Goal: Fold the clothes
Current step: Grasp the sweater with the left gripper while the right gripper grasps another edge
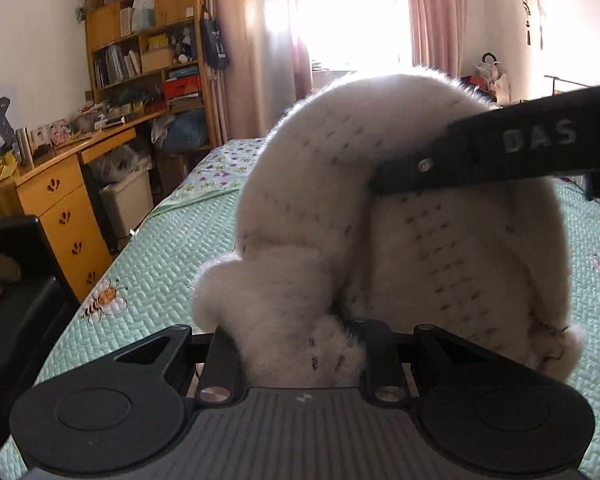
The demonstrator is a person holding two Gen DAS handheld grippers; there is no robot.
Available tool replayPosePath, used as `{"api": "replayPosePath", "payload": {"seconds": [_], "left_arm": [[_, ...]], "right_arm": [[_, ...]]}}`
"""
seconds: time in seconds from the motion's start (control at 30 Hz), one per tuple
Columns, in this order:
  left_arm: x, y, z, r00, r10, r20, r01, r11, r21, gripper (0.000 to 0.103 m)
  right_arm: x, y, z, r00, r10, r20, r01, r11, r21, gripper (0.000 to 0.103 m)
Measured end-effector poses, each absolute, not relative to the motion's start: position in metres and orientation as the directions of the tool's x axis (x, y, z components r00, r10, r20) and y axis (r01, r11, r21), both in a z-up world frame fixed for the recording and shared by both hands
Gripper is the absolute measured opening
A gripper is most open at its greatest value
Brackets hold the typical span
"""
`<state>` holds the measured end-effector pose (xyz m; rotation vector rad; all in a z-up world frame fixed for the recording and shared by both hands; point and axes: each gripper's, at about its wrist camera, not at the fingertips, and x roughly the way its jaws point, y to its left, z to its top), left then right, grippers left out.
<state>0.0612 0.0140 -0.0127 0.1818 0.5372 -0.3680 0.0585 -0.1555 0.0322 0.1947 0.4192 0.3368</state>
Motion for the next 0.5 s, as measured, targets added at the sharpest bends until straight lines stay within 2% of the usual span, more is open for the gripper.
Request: {"api": "replayPosePath", "payload": {"seconds": [0.1,0.13,0.17,0.23,0.27,0.3,0.4,0.47,0.5], "left_arm": [[0.057,0.02,-0.027,0.782,-0.27,-0.562,0.368,0.927,0.067,0.043],[0.056,0.023,-0.033,0.777,-0.259,-0.574,0.365,0.928,0.074,0.054],[0.056,0.026,-0.038,0.772,-0.247,-0.586,0.363,0.928,0.087,0.072],[0.055,0.032,-0.051,0.779,-0.211,-0.591,0.352,0.927,0.132,0.091],[0.058,0.035,-0.058,0.781,-0.191,-0.594,0.344,0.926,0.155,0.096],[0.062,0.039,-0.065,0.777,-0.175,-0.605,0.34,0.925,0.169,0.097],[0.084,0.051,-0.088,0.736,-0.147,-0.66,0.337,0.926,0.169,0.098],[0.099,0.057,-0.109,0.705,-0.123,-0.699,0.33,0.929,0.169,0.098],[0.106,0.058,-0.121,0.685,-0.118,-0.719,0.335,0.927,0.167,0.098]], "right_arm": [[0.055,-0.164,0.027,0.854,0.353,-0.381,-0.271,0.929,0.254,0.021],[0.056,-0.167,0.022,0.85,0.353,-0.391,-0.265,0.928,0.263,0.021],[0.055,-0.171,0.015,0.844,0.354,-0.402,-0.256,0.926,0.279,0.021],[0.055,-0.176,0.005,0.831,0.358,-0.425,-0.247,0.923,0.295,0.021],[0.056,-0.178,-0.001,0.824,0.361,-0.437,-0.243,0.922,0.302,0.021],[0.056,-0.177,-0.008,0.803,0.368,-0.469,-0.25,0.922,0.295,0.021],[0.068,-0.184,-0.043,0.752,0.314,-0.58,-0.173,0.942,0.287,0.034],[0.076,-0.194,-0.069,0.712,0.267,-0.649,-0.094,0.953,0.288,0.051],[0.077,-0.203,-0.083,0.692,0.247,-0.679,-0.045,0.953,0.301,0.054]]}}
